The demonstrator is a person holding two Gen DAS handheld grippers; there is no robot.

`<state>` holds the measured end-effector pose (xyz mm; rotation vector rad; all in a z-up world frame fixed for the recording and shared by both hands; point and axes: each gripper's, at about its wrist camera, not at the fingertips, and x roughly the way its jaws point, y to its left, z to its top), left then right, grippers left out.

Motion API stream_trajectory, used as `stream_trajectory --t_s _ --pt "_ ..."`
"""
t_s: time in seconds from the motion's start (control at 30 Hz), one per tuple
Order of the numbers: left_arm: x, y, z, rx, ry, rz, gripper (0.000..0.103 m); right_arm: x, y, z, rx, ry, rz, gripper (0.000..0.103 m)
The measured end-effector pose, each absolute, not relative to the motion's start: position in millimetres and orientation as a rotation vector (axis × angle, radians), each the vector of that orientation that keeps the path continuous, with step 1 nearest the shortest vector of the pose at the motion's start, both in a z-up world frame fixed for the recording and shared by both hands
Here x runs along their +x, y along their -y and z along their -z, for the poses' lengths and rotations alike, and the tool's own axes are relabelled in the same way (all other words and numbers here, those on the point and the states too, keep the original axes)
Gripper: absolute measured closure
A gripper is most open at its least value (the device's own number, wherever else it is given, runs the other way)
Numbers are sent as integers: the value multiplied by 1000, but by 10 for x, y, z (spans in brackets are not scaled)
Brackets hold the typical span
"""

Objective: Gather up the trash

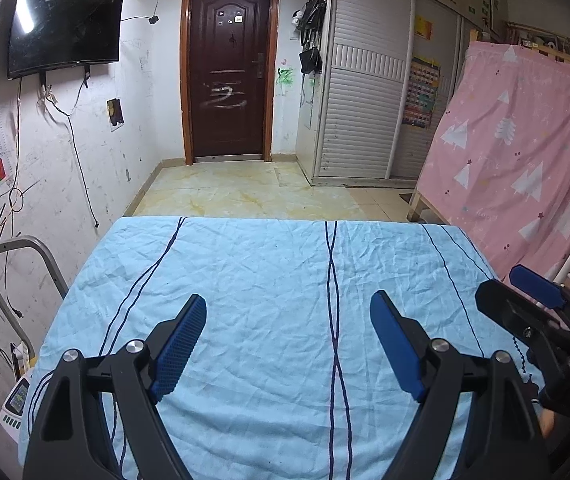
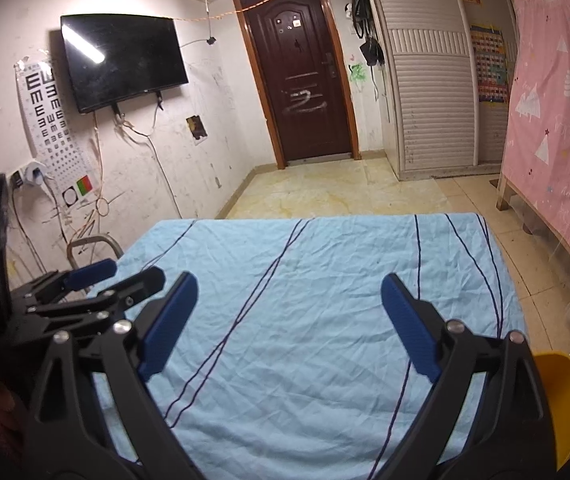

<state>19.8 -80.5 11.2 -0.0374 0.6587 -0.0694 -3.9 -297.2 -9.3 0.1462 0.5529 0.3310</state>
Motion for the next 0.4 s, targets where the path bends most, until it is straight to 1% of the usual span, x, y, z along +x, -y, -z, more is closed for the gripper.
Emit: stream_trajectory --t_s 0.4 --pt "322 727 -50 -64 -693 67 27 107 2942 133 144 -574 -330 14"
